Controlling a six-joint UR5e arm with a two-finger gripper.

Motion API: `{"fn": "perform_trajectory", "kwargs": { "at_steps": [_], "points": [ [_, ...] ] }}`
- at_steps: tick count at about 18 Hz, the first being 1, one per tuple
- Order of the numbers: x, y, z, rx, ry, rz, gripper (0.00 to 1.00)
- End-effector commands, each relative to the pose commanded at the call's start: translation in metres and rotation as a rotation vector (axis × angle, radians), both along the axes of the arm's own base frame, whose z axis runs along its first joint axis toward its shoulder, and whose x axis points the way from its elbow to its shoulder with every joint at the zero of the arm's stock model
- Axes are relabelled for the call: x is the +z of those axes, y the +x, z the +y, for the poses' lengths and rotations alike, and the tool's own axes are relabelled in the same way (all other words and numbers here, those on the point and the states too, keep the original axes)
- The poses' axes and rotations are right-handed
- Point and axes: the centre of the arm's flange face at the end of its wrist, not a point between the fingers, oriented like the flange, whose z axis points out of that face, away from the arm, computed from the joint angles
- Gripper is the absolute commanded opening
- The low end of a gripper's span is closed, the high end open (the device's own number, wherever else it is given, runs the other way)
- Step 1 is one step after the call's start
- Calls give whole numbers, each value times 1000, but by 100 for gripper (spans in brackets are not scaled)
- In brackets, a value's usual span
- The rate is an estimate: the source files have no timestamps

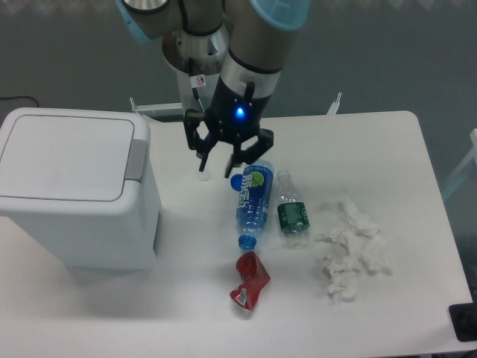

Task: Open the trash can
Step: 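Move the gripper over the bottles toward the white trash can, then lower the gripper onto the lid edge of the trash can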

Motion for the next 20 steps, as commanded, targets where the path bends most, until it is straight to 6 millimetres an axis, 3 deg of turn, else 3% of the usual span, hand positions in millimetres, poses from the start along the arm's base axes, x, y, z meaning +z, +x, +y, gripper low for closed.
{"fn": "perform_trajectory", "kwargs": {
  "at_steps": [2, 5, 12, 17, 20],
  "points": [
    [-1, 3, 2, -5, 4, -5, 0],
    [5, 23, 11, -40, 25, -10, 0],
    [13, 40, 29, -3, 79, -21, 0],
    [10, 41, 32, 7, 81, -34, 0],
    [11, 55, 41, -20, 86, -30, 0]
  ]
}}
